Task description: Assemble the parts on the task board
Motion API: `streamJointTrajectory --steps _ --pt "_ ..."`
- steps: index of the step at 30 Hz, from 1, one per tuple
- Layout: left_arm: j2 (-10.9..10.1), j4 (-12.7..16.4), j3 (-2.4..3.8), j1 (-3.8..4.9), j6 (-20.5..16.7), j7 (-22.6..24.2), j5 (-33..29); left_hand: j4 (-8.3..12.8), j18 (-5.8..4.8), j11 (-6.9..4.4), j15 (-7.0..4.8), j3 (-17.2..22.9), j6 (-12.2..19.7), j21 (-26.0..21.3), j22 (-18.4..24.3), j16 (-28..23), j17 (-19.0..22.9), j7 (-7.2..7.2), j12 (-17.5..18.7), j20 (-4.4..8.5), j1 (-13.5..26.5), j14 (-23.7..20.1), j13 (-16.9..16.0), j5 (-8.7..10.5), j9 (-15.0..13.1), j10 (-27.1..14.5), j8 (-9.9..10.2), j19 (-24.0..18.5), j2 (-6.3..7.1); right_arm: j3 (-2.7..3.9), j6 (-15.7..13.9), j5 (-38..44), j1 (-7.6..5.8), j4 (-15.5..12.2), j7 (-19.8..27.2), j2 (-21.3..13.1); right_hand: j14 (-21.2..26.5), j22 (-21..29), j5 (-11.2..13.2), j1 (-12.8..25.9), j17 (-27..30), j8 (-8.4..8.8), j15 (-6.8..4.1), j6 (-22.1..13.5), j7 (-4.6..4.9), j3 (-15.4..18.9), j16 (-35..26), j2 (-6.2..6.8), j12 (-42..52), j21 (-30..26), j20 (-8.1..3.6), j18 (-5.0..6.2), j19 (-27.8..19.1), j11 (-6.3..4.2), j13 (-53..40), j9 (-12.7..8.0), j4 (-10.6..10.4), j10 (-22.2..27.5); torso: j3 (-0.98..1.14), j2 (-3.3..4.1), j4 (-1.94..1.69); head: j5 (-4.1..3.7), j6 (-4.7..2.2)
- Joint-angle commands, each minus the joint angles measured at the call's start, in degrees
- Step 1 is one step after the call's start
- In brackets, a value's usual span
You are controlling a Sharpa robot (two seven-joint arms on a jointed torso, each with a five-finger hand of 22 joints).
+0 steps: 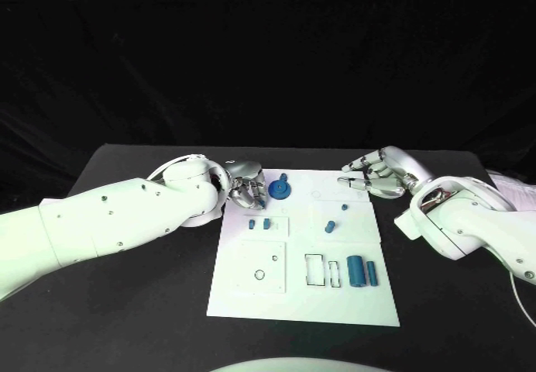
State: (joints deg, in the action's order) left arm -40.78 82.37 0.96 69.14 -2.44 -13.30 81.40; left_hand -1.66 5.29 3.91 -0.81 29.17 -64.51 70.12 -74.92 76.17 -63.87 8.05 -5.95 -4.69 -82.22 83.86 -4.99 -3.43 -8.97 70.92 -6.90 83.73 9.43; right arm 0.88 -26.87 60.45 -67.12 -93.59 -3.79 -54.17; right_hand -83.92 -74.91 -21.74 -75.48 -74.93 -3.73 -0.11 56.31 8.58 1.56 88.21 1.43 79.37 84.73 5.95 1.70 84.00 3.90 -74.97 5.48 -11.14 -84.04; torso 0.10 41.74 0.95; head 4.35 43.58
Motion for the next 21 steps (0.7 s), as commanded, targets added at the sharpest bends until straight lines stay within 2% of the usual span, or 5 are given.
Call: streamJointTrajectory --steps 1,10,21 --pt "0.28 -0.10 -0.03 -0.04 2.03 -0.84 0.81 0.01 -1.05 -0.03 -0.15 0.26 -0.28 0.14 -2.16 -0.28 0.12 -0.07 0.32 -0.10 0.72 1.79 0.01 0.17 0.05 0.45 0.37 0.49 0.02 0.00 0.71 0.20 0.04 -0.03 0.35 0.04 -5.10 -5.19 -0.38 -0.45 -10.94 -0.29 -0.43 0.54 -0.03 0.30 -0.37 -0.33 -0.09 -0.27 -0.34 0.63 0.02 -0.29 -7.91 0.05 -0.09 -0.22 0.01 0.03 0.07 0.19 0.08" --pt "0.45 -0.20 -0.10 -0.09 2.92 -0.83 0.92 0.05 -1.04 -0.04 -0.15 0.21 -0.28 0.14 -2.18 -0.33 0.27 -0.09 0.43 -0.11 0.84 1.75 0.02 0.18 0.09 0.47 0.44 0.48 0.18 0.00 0.68 0.20 0.05 -0.03 0.38 0.03 -5.10 -5.19 -0.38 -0.45 -10.94 -0.29 -0.43 0.54 -0.03 0.30 -0.37 -0.33 -0.09 -0.27 -0.34 0.63 0.02 -0.29 -7.91 0.05 -0.09 -0.22 0.00 0.00 -0.02 0.16 0.18" --pt "0.56 -0.26 -0.17 -0.13 3.19 -0.69 0.93 0.05 -1.05 -0.05 -0.15 0.20 -0.31 0.18 -2.21 -0.34 0.31 -0.11 0.44 -0.11 0.87 1.75 0.02 0.18 0.10 0.51 0.45 0.49 0.19 0.00 0.73 0.20 0.06 0.01 0.39 0.10 -5.10 -5.19 -0.38 -0.45 -10.94 -0.29 -0.43 0.54 -0.03 0.30 -0.37 -0.33 -0.09 -0.27 -0.34 0.63 0.02 -0.29 -7.91 0.05 -0.09 -0.22 0.01 0.00 0.05 0.25 0.15"
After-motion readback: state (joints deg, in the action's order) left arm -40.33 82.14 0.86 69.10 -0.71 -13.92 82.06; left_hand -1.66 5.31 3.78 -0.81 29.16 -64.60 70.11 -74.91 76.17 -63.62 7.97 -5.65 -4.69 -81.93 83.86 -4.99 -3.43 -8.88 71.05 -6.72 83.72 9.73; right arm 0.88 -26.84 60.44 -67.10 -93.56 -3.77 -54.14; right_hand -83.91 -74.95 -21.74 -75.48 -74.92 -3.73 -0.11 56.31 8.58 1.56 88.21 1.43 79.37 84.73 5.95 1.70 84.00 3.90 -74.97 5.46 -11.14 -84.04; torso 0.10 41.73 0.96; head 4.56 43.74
